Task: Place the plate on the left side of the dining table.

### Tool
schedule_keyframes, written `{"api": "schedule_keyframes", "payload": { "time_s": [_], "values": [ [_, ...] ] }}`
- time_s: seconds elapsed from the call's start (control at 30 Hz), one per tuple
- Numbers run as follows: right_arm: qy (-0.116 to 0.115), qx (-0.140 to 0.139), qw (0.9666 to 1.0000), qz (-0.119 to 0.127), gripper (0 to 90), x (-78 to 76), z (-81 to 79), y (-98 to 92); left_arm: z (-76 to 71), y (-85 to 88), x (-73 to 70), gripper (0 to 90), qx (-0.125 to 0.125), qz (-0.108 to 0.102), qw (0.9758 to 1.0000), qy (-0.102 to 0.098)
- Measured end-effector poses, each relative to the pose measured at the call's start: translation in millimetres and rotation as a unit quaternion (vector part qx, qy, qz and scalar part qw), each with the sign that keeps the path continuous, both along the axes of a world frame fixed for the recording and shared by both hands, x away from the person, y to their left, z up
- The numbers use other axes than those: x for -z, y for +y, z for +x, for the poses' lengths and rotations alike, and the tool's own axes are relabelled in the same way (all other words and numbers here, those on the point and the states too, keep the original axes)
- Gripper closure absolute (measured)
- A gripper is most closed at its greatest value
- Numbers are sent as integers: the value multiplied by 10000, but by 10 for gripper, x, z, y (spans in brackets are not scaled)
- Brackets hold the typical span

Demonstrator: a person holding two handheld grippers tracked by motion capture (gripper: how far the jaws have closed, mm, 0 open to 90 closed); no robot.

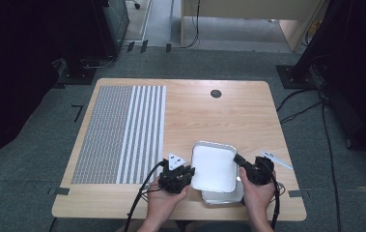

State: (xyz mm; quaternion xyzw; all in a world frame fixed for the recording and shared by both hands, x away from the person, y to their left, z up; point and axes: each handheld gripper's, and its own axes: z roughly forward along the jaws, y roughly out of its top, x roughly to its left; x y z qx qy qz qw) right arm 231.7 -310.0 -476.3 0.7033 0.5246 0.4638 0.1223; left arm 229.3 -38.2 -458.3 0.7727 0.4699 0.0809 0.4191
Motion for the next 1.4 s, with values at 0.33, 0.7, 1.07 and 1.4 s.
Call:
{"api": "schedule_keyframes", "payload": {
  "time_s": [0.33, 0.7, 1.07, 1.4],
  "values": [
    [-82, -155, 9998, -36, 900, -96, 140, 288, 52, 314, -90, 806, -137, -127, 9998, -49],
    [-161, -337, 9992, -136, 900, -180, 305, 674, 134, 639, -114, 816, -357, -115, 9993, -52],
    [-225, -388, 9988, -201, 900, -223, 441, 1007, 235, 963, -158, 827, -579, -74, 9983, -32],
    [-267, -520, 9981, -203, 900, -258, 578, 1333, 314, 1265, -174, 840, -825, -84, 9965, -28]
  ]
}}
